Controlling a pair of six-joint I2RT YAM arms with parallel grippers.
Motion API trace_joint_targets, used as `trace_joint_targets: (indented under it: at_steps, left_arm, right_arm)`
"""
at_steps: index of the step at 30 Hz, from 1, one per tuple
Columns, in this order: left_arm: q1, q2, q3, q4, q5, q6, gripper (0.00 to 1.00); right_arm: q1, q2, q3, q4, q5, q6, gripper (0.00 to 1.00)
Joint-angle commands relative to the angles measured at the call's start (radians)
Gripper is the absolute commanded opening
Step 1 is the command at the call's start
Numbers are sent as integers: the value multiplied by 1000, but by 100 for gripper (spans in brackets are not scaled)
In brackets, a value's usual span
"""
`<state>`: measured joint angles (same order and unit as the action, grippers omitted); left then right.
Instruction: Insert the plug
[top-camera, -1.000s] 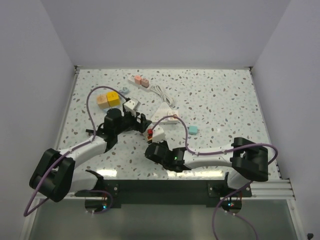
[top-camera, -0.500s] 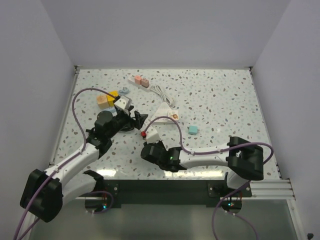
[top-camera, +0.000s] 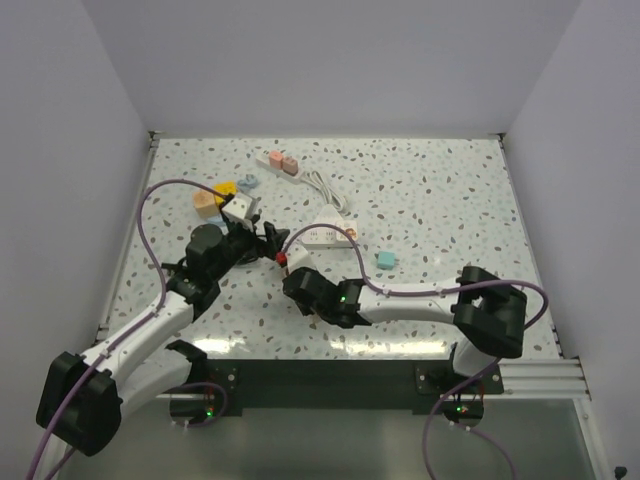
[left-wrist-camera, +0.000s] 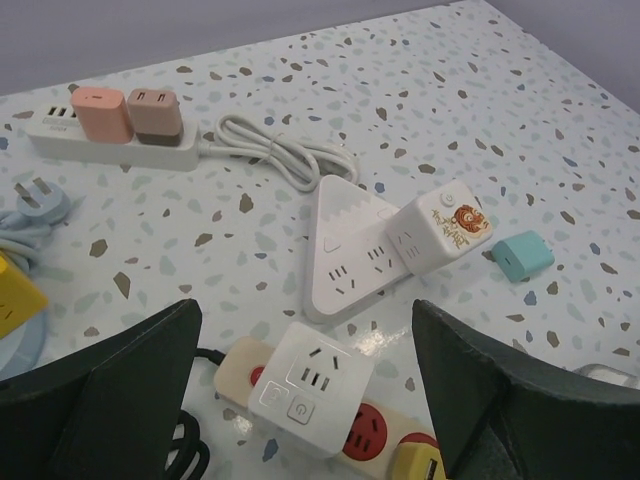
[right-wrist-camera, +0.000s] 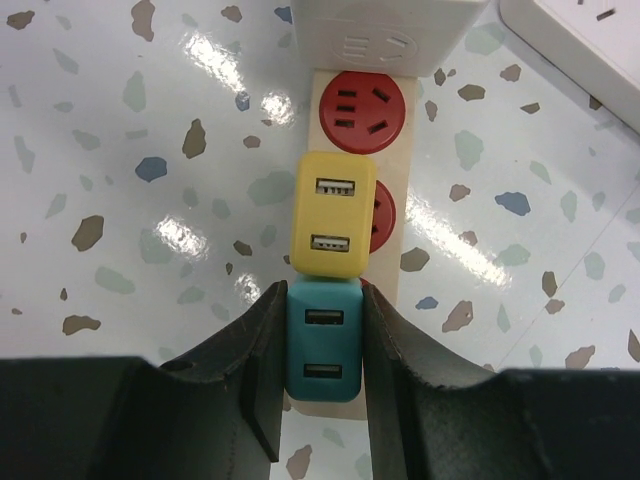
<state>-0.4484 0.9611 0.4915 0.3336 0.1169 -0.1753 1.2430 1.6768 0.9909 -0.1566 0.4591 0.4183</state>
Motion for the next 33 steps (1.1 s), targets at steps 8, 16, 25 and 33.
trace_joint_targets:
  at_steps: [8, 16, 25, 33]
  left_arm:
    - [-4, -21, 28, -47, -49, -21, 91]
    - [-4, -21, 44, -76, -82, -21, 92]
    - [-4, -12, 58, -97, -105, -21, 92]
    - [-4, 31, 94, -114, -114, -13, 93]
  right_arm:
    - [-57, 216, 101, 176, -356, -90, 0]
    - [-85, 307, 221, 209, -477, -111, 0]
    - [-122, 311, 262, 172, -513, -128, 9]
    - [-143, 238, 304, 103, -490, -196, 53]
